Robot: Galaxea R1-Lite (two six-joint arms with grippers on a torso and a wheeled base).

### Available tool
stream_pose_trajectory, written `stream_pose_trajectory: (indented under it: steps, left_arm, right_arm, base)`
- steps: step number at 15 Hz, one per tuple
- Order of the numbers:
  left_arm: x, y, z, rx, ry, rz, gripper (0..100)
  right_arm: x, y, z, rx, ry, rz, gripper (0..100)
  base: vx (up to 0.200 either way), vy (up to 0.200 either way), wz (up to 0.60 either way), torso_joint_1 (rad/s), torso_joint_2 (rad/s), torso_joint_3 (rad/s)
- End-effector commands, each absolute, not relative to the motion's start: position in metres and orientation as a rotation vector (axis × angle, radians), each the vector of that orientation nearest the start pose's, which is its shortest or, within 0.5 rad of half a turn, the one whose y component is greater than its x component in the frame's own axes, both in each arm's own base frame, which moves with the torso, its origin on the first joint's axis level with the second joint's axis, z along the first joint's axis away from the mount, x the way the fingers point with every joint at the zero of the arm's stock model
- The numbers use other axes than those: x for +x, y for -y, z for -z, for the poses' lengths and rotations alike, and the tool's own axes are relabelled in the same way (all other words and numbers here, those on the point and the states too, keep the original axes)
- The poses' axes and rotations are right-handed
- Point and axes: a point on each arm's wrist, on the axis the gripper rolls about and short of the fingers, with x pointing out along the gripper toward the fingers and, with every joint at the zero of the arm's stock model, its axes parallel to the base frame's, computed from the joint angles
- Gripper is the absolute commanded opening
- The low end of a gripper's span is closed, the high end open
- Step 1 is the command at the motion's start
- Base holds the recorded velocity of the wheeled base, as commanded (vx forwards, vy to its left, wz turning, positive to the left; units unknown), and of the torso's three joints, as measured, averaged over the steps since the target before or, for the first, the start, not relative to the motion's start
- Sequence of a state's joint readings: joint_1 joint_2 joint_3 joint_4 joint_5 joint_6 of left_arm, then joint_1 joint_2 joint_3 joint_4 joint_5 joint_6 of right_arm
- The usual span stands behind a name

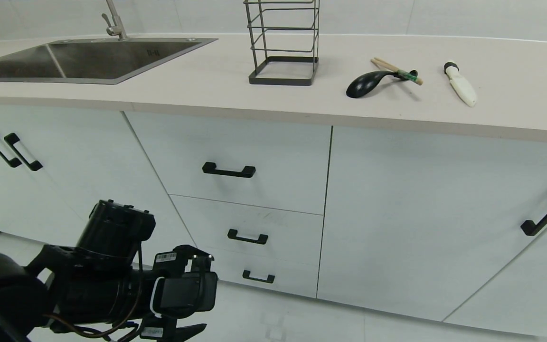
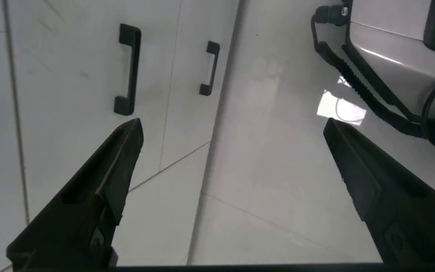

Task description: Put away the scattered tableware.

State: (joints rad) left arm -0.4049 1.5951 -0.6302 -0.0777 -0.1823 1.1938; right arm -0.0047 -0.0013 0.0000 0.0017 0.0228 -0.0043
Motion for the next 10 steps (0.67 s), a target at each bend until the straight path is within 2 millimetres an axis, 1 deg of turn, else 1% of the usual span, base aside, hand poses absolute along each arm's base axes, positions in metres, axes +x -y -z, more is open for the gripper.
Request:
stream_pose_trajectory:
  steps: [1, 2, 6, 7, 8, 10]
  left_arm:
    - [0.220, 0.098, -0.109, 1.172, -0.499, 1.042, 100]
    - [0.223, 0.100, -0.106, 1.174, -0.496, 1.040, 100]
    - [0.249, 0.111, -0.087, 1.177, -0.444, 1.010, 100]
    - [0.250, 0.111, -0.087, 1.176, -0.442, 1.008, 100]
    - [0.266, 0.118, -0.086, 1.178, -0.416, 0.994, 100]
    - [0.281, 0.124, -0.085, 1.176, -0.407, 0.985, 100]
  right_arm:
    - [-0.023, -0.001, -0.075, -0.005, -0.001, -0.018, 100]
    - [-0.023, -0.001, -0.075, -0.005, -0.001, -0.018, 100]
    - [-0.023, -0.001, -0.075, -0.005, -0.001, -0.018, 100]
    - [-0.023, -0.001, -0.075, -0.005, -0.001, -0.018, 100]
    - [-0.023, -0.001, -0.075, -0.005, -0.001, -0.018, 100]
    - [-0.023, -0.001, -0.075, -0.005, -0.001, -0.018, 100]
  base:
    - [0.000, 0.000, 0.00, 0.000, 0.00, 0.000]
    - [0.000, 0.000, 0.00, 0.000, 0.00, 0.000]
    - [0.000, 0.000, 0.00, 0.000, 0.00, 0.000]
    - [0.000, 0.000, 0.00, 0.000, 0.00, 0.000]
    - [0.000, 0.000, 0.00, 0.000, 0.00, 0.000]
    - [0.000, 0.000, 0.00, 0.000, 0.00, 0.000]
